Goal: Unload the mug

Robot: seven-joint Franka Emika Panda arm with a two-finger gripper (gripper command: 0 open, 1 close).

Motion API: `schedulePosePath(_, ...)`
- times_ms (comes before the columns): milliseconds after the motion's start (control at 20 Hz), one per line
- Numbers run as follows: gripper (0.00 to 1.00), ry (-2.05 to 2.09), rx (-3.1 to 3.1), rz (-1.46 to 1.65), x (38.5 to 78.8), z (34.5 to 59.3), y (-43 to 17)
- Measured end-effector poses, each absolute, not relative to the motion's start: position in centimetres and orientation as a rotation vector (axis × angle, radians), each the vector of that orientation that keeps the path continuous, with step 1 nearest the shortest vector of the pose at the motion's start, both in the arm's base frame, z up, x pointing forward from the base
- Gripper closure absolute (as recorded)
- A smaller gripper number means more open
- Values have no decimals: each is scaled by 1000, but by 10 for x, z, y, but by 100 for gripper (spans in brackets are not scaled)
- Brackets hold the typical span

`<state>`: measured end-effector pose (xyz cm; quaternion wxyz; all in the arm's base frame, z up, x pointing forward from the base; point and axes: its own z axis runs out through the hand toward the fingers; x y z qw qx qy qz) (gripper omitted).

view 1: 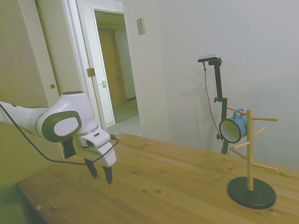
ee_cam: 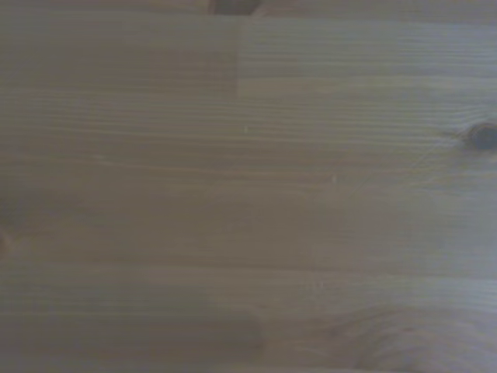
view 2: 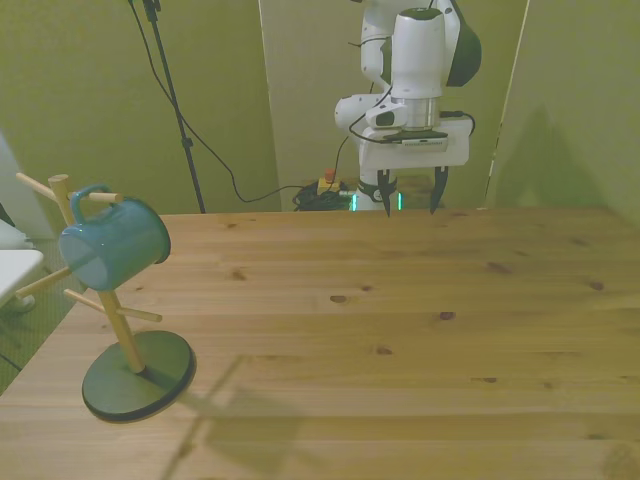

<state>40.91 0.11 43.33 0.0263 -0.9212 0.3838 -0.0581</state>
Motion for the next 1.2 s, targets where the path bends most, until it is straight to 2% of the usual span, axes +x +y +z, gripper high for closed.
schedulePosePath(100,0,1186,-2849,-178,409,430,1)
schedulePosePath(200,0,1201,-2816,-273,420,439,-6)
schedulePosePath(600,0,1401,-2623,-655,518,521,-86)
schedulePosePath(800,0,1489,-2546,-784,565,551,-131)
schedulePosePath(1100,0,1604,-2434,-906,595,591,-179)
schedulePosePath(1200,0,1602,-2449,-914,595,589,-178)
